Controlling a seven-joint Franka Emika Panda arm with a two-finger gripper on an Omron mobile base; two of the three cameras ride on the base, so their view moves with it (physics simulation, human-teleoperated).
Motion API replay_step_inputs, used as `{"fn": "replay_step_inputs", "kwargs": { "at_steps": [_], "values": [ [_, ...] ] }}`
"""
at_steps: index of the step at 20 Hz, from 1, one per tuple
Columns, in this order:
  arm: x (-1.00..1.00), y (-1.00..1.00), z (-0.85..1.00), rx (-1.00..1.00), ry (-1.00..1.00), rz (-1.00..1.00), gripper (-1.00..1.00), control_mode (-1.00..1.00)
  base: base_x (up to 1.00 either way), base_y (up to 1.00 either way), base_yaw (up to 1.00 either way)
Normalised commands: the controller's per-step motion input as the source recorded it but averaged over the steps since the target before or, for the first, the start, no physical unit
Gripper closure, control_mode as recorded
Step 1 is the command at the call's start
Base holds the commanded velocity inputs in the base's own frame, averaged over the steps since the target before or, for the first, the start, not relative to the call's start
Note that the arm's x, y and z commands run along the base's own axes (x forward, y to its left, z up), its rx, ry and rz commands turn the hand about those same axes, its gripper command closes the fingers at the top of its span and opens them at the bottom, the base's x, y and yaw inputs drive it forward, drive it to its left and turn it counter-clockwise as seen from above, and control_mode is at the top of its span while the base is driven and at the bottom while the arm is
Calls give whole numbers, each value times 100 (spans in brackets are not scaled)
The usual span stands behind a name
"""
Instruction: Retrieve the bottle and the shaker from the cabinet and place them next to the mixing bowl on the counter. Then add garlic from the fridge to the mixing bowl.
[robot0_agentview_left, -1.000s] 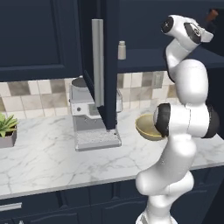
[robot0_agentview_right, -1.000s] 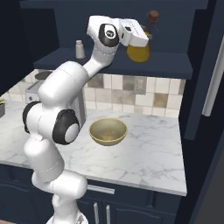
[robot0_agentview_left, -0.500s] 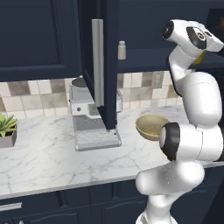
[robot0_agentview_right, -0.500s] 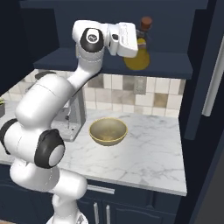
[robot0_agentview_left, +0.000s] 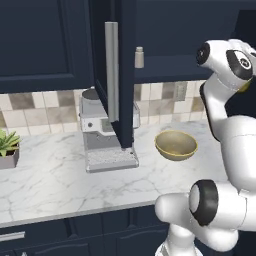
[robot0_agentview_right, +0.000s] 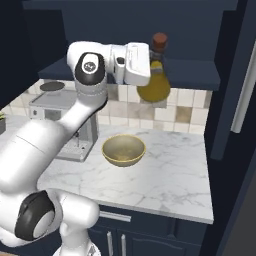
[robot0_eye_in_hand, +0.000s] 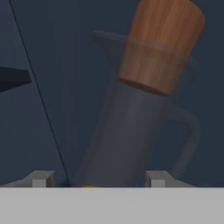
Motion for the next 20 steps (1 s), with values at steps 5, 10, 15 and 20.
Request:
{"fn": "replay_step_inputs", "kwargs": {
  "at_steps": [5, 10, 15, 20],
  "values": [
    [-98, 0, -40, -7, 18, 0, 100, -100, 0, 0, 0],
    [-65, 0, -54, -7, 22, 10, 100, -100, 0, 0, 0],
    [-1, 0, -45, -3, 13, 30, 100, -100, 0, 0, 0],
    [13, 0, -52, 0, 13, 19, 100, -100, 0, 0, 0]
  ]
}}
